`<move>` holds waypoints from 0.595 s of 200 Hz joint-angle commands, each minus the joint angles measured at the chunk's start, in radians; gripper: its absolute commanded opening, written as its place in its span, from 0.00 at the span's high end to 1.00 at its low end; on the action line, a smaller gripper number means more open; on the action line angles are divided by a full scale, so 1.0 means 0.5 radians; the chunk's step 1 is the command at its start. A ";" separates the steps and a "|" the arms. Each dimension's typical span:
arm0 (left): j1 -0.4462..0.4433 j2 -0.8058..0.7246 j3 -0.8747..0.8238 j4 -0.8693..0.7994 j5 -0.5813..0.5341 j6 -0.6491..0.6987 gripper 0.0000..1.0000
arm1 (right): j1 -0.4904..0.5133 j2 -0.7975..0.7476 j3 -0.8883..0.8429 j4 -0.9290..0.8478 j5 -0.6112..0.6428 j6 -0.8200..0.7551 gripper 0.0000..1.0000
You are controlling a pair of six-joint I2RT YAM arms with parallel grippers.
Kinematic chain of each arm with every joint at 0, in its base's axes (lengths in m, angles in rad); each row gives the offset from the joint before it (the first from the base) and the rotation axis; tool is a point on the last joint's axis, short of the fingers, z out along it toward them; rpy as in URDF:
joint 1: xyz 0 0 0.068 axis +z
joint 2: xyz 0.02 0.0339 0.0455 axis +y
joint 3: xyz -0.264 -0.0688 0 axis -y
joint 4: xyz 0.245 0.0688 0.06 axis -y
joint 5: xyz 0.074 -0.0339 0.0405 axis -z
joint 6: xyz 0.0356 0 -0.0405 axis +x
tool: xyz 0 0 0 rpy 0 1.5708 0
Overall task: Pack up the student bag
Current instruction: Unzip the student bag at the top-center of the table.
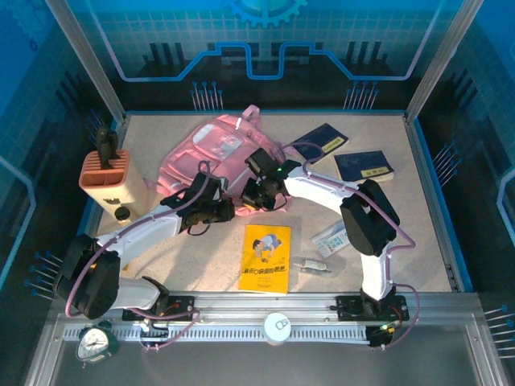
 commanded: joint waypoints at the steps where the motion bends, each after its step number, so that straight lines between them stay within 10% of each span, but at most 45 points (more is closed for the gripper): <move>1: 0.089 -0.062 -0.027 -0.049 -0.106 0.056 1.00 | -0.100 -0.055 -0.068 -0.071 0.241 -0.068 1.00; 119: 0.549 0.197 0.206 -0.163 -0.246 -0.082 1.00 | 0.010 -0.156 -0.056 -0.039 0.303 -0.243 1.00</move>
